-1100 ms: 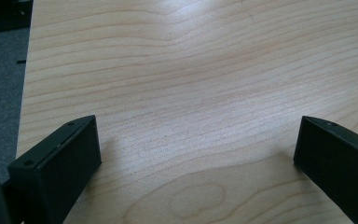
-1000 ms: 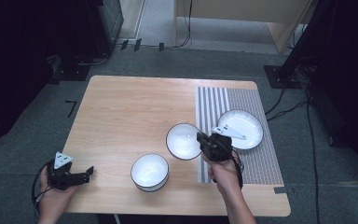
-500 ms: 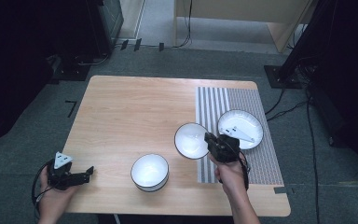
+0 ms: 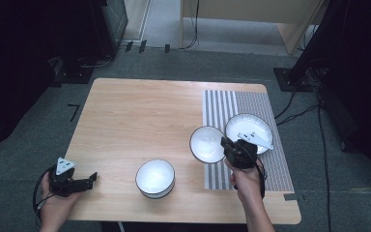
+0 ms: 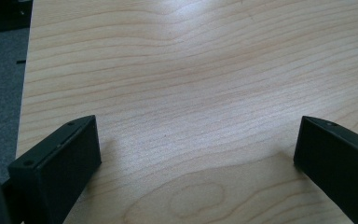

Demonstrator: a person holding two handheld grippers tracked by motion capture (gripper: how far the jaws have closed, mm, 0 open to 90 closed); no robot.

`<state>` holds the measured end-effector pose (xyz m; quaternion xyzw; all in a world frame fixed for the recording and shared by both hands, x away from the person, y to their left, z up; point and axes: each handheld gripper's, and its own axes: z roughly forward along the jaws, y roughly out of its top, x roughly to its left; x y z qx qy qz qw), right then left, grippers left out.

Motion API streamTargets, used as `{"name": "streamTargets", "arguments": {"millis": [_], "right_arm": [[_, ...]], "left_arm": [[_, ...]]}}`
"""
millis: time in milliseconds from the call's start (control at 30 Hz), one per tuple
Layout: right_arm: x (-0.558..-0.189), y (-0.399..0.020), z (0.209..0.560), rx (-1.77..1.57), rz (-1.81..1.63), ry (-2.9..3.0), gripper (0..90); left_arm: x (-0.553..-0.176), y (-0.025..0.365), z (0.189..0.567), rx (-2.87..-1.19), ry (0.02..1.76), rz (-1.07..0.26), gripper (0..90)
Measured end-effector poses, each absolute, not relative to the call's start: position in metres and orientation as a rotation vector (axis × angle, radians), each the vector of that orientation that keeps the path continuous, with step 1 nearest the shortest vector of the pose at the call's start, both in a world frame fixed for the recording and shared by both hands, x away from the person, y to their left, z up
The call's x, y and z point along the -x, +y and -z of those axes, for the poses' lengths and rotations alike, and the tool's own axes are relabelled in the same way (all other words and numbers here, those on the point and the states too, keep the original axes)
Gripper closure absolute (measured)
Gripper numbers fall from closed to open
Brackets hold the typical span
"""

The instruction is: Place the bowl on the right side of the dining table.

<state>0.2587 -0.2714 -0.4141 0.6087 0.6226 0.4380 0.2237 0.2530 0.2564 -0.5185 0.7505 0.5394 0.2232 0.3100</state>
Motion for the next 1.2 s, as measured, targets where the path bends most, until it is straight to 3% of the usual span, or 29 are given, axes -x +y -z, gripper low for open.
{"name": "streamTargets", "arguments": {"millis": [1200], "right_arm": [[-0.263, -0.323, 0.427, -1.781, -1.160, 1.560, 84.5]], "left_arm": [[-0.253, 0.256, 0.519, -1.982, 1.425, -0.590, 0.0]]}}
